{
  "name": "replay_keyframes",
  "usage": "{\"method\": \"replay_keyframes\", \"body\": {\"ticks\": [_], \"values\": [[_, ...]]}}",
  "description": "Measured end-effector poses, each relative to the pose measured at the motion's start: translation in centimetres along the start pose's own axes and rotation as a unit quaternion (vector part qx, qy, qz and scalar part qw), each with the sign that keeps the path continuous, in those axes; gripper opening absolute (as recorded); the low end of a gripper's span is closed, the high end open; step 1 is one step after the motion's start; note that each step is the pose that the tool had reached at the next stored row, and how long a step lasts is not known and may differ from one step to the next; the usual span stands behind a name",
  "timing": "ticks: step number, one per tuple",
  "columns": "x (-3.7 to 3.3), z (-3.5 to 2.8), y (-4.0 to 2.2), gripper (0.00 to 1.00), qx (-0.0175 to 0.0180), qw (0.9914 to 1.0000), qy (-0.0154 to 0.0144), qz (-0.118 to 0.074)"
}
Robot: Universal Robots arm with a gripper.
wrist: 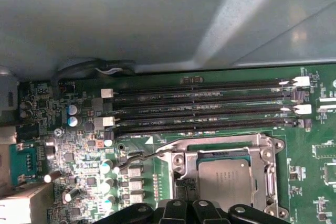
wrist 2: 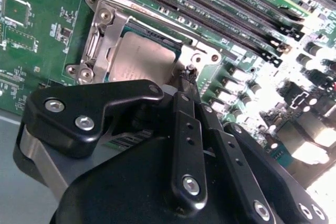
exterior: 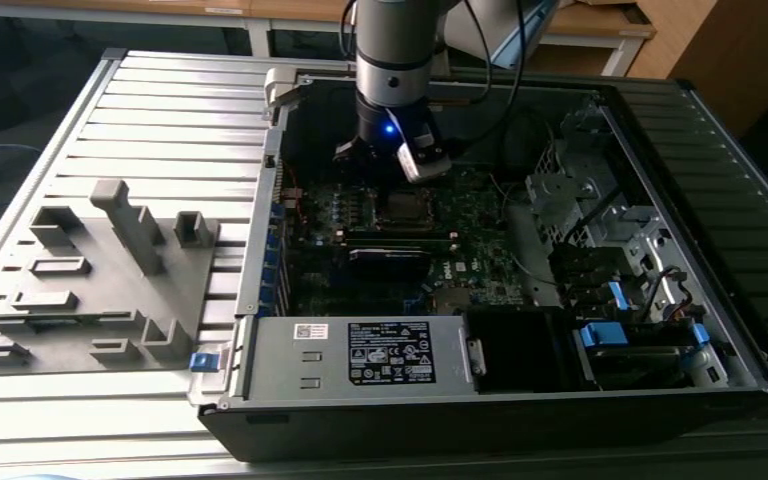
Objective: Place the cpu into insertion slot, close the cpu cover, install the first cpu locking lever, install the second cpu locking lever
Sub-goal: 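Close the cpu cover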
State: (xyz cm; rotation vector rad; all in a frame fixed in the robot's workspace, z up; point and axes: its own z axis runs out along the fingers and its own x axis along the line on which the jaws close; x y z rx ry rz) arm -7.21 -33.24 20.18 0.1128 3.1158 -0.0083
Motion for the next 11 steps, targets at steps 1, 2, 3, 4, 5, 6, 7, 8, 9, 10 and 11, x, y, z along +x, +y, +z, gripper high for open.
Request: {"method": "replay_keyframes", "body": {"ticks": [1,2,3,4,5,6,7,8,9,10,11], "values": [[0.0,0.0,0.0,0.11,-0.0001,0.99999,0.0,-0.004],[0.0,0.01,0.0,0.11,-0.0002,0.99998,-0.0001,-0.007],[0.0,0.01,0.0,0.11,-0.0002,0.99997,-0.0001,-0.007],[0.0,0.01,0.0,0.11,-0.0003,0.99997,-0.0001,-0.007],[0.0,0.01,0.0,0.11,-0.0013,0.99997,0.0,-0.007],[0.02,0.02,0.0,0.11,-0.0029,0.99997,0.0001,-0.007],[0.03,0.02,0.0,0.11,-0.0047,0.99996,0.0002,-0.007],[0.04,0.02,0.0,0.11,-0.0056,0.99996,0.0003,-0.007],[0.04,0.03,0.0,0.11,-0.0057,0.99996,0.0003,-0.007],[0.05,0.03,0.0,0.11,-0.0059,0.99996,0.0003,-0.007],[0.06,0.05,0.0,0.11,-0.0059,0.99996,0.0002,-0.007]]}}
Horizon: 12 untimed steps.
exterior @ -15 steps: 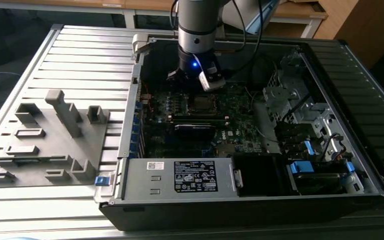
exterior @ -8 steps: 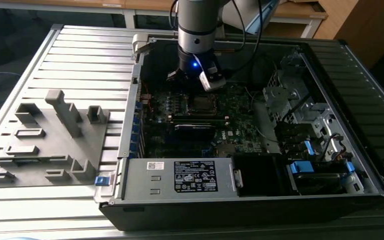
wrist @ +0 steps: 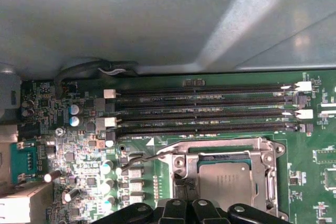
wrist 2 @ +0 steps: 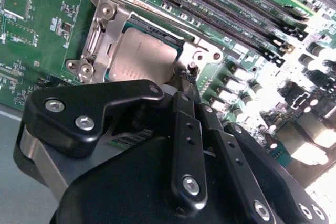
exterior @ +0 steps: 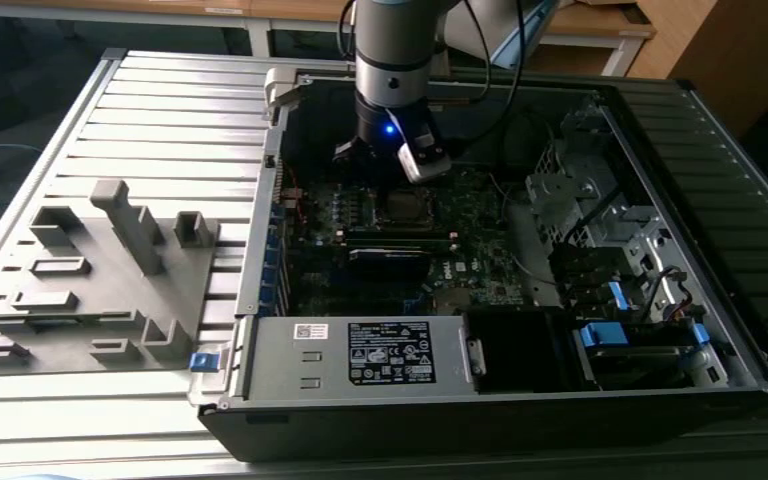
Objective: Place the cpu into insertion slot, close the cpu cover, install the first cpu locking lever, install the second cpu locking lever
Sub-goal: 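Close the cpu cover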
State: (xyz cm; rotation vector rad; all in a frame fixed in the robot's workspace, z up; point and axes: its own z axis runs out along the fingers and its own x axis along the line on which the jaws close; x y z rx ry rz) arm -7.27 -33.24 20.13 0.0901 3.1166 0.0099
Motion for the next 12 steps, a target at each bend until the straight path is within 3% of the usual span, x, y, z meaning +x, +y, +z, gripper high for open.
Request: {"method": "replay_keyframes", "body": {"ticks": [12], "values": [[0.1,0.37,-0.02,0.11,0.0004,1.0,0.0003,0.0]]}}
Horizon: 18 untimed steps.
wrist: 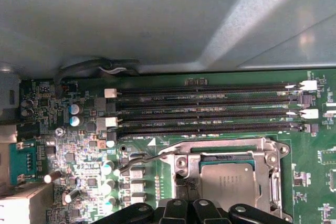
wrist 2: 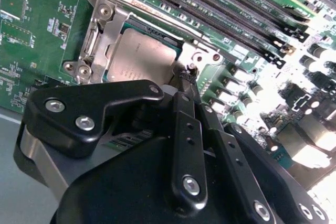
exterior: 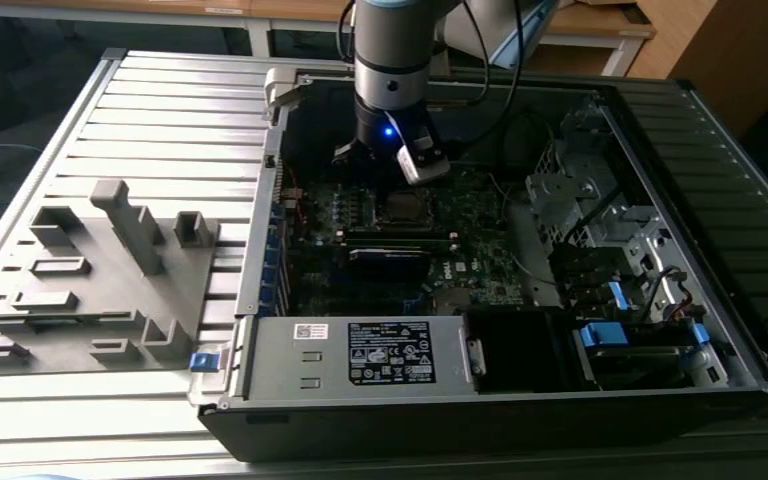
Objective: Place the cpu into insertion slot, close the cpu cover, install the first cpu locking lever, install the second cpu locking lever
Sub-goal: 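Close the cpu cover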
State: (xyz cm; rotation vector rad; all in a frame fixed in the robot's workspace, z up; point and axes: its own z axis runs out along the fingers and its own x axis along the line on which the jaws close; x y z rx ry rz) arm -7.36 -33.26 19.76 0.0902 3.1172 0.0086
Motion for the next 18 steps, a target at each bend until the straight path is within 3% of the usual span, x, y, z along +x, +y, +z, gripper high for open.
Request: {"method": "replay_keyframes", "body": {"ticks": [8,18], "values": [[-0.02,-0.21,0.04,0.11,-0.0009,1.0,-0.0006,0.0],[-0.05,-1.9,0.02,0.11,-0.0003,1.0,-0.0002,0.0]]}}
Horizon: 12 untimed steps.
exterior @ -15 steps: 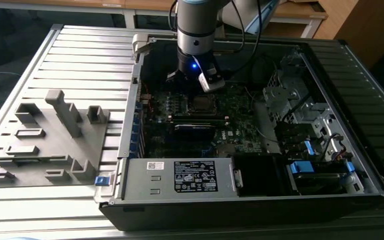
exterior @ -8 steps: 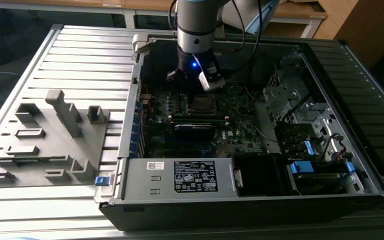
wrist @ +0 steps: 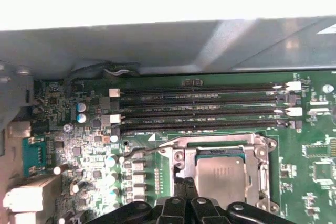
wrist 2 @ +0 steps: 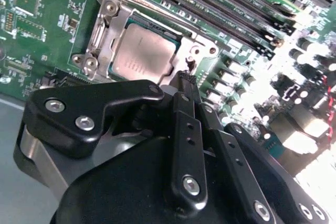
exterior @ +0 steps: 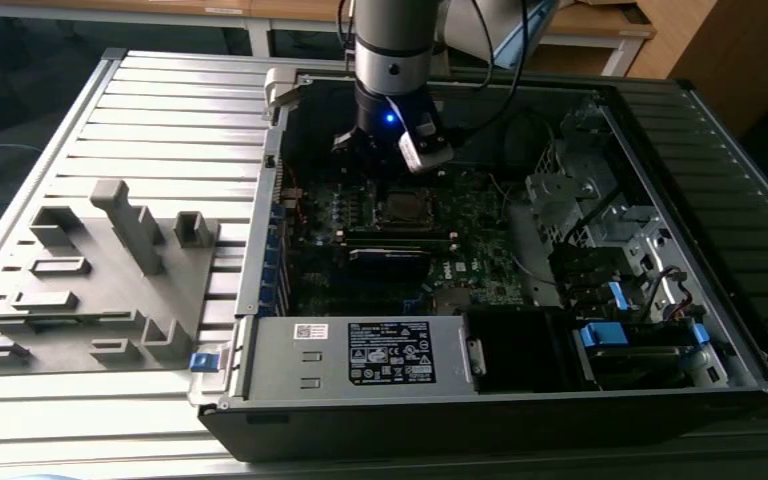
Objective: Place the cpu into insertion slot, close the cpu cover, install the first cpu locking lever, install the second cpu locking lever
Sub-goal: 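Close the cpu cover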
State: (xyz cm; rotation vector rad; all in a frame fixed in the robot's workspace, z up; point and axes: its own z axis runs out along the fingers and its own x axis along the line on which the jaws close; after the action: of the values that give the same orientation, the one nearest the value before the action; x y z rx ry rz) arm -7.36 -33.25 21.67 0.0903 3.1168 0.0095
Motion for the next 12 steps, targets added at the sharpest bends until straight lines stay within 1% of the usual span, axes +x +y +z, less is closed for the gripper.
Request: {"method": "replay_keyframes", "body": {"ticks": [1,6,8,12], "values": [[0.0,-0.11,0.0,0.11,0.0,1.0,0.0,0.0],[-0.09,-0.14,0.01,0.11,-0.0001,1.0,0.0,0.0],[-0.44,-0.12,0.03,0.11,0.0,1.0,0.0,0.0],[-1.6,-0.06,0.09,0.11,0.0,1.0,0.0,0.0]]}}
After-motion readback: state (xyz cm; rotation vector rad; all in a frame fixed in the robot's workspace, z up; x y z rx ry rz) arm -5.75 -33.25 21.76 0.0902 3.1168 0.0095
